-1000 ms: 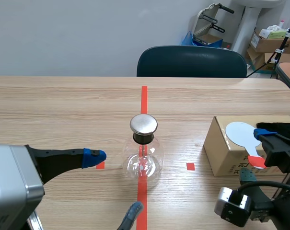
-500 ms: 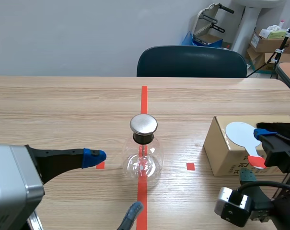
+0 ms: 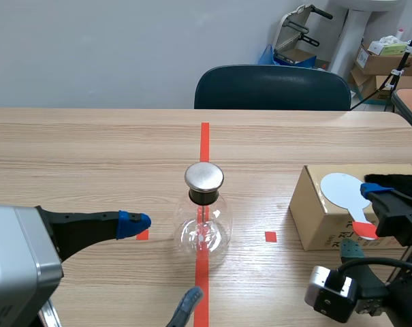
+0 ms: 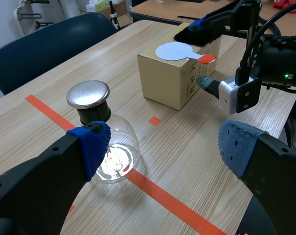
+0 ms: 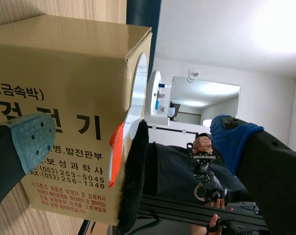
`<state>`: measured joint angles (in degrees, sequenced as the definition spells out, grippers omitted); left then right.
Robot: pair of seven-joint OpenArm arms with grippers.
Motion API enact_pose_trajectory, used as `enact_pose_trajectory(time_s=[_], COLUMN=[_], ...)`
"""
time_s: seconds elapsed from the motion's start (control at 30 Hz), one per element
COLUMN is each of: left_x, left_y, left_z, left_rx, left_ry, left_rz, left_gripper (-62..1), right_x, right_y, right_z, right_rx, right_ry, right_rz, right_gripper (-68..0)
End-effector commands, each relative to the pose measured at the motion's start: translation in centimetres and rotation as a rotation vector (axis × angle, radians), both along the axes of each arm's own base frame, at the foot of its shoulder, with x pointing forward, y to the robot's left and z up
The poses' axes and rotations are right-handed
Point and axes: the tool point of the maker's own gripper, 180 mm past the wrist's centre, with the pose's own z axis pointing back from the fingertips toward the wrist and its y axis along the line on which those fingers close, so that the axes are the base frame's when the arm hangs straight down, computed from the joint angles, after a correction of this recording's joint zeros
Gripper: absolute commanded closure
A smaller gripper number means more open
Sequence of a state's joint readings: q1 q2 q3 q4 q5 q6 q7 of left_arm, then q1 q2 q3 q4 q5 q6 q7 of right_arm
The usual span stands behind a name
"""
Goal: Do the electroscope experiment
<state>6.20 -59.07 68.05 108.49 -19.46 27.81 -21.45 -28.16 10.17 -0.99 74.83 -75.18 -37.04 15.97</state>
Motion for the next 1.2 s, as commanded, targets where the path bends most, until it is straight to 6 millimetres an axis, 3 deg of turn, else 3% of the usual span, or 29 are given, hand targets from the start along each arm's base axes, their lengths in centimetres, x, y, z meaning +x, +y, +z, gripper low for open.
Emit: enact_pose_trajectory(time_s=[0.0,0.73,1.17], left_x=[-0.2,-0.1,3.9], left_y=[-0.5,-0.4,2.2], left_z=[1.1,1.1,0.3], left_rx=[-0.037,-0.035,0.051], left_ry=[-0.016,-0.018,-0.004], left_rz=[-0.011,-0.007,0.143], left_gripper=[-47.6,-47.5,-47.5], right_x=[0.5,0.5,-0.6], right_y=[-0.3,-0.1,0.1], right_z=[0.7,0.7,0.2], right_rx=[-0.004,0.001,0.029], right_ry=[-0.028,-0.028,-0.004], right_rz=[-0.002,0.002,0.0], right_gripper=[-67.9,-67.9,-67.9])
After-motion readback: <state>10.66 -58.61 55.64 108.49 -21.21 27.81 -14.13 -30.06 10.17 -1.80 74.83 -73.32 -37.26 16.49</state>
